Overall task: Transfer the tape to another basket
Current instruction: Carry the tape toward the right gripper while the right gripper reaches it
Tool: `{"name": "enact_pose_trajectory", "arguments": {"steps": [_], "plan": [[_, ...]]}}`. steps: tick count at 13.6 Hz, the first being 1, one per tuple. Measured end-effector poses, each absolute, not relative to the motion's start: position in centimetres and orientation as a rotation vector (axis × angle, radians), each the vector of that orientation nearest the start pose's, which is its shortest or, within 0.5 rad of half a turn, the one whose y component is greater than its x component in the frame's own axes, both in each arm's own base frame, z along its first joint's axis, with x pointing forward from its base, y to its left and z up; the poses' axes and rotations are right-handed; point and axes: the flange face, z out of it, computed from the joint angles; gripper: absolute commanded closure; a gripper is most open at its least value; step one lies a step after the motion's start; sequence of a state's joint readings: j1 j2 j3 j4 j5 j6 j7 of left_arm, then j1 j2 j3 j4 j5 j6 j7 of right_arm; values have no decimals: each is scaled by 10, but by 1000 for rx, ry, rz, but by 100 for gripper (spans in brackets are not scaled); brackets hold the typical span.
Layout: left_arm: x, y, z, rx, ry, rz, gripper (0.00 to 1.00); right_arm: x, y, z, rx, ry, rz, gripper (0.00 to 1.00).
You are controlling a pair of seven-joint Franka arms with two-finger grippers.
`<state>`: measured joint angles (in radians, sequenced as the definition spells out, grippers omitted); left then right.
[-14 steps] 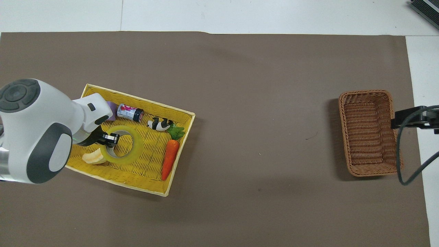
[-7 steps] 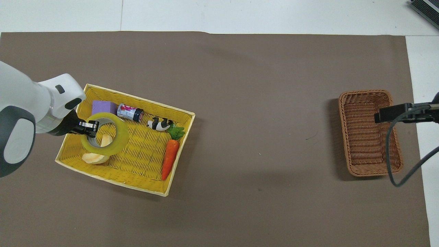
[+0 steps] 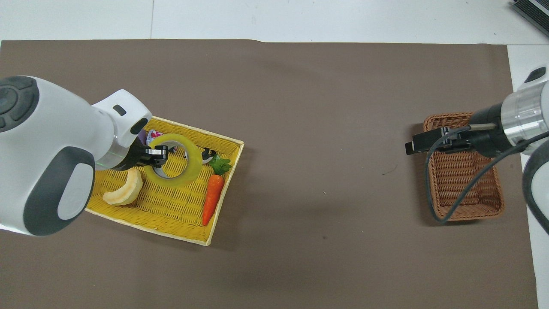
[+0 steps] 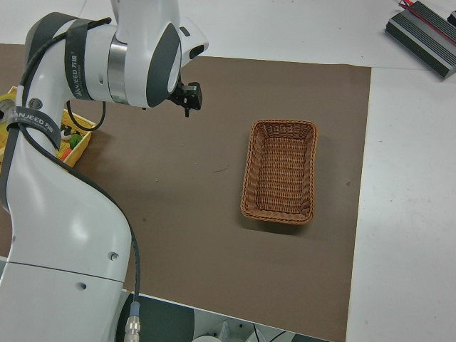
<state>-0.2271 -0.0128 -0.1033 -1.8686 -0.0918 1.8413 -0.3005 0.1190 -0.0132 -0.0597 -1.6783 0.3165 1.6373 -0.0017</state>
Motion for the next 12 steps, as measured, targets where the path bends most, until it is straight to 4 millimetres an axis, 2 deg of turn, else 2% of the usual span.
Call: {"name": "enact_pose_trajectory", "arguments": {"steps": [2,4,7,12], "plan": [[514,-221,515,-3251,-49,63,100,549,76,586,-2745,-47,81,0],[498,-262,519,-3266,-109,34,100,545,94,578,-2672,-55,121,0],[475,-320,530,-3353,-100,-52,100,540,118,568,-2578,-59,151,0],[448,-374,540,-3449,-31,-136,100,535,143,536,-2439,-32,192,0]]}}
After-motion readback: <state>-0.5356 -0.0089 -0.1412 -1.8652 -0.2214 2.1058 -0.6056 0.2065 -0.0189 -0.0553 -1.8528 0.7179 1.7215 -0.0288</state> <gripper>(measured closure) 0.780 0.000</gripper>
